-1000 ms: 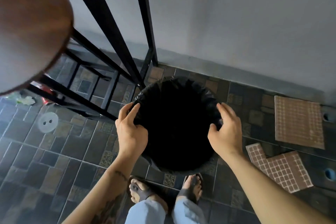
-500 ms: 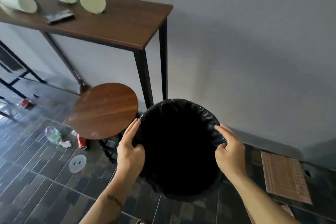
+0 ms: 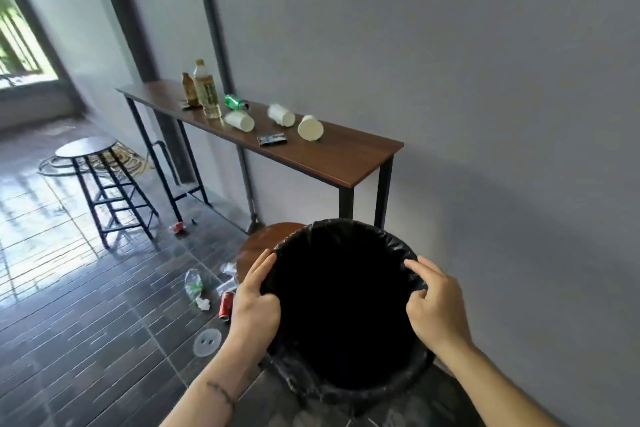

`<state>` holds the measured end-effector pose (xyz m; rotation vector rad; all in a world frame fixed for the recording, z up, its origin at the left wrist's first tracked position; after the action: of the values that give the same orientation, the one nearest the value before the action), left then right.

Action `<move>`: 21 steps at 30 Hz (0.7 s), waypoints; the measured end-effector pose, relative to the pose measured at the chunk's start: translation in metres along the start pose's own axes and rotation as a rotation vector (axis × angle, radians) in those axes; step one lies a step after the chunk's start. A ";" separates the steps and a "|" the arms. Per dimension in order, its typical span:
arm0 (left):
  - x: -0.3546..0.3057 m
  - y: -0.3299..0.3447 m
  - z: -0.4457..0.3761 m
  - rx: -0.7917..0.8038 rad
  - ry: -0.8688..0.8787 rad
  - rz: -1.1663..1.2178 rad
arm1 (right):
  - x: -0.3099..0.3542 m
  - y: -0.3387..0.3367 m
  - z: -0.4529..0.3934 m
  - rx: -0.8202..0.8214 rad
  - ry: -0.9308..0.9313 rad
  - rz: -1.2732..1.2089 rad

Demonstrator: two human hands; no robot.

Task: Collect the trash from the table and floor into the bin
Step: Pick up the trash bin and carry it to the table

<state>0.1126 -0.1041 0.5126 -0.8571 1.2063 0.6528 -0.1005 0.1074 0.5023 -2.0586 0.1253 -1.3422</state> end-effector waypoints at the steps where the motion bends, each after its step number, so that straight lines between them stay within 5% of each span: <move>1: 0.000 -0.008 0.003 -0.015 -0.004 0.004 | 0.009 0.003 -0.003 0.015 -0.023 -0.006; 21: 0.001 -0.222 -0.092 -0.198 -0.053 0.228 | 0.213 0.164 -0.050 0.161 -0.199 -0.067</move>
<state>0.2463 -0.3013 0.5476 -0.8671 1.2148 0.9871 0.0005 -0.1323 0.5866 -2.0599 -0.1360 -1.1389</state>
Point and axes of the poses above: each hand's wrist, its own z-axis away from the middle knuckle, its own y-axis out of the palm, x = y × z, the point moved 7 cm from there along -z, towards the middle knuckle, and after that the axes turned 5 degrees about -z, right-handed, at the moved point
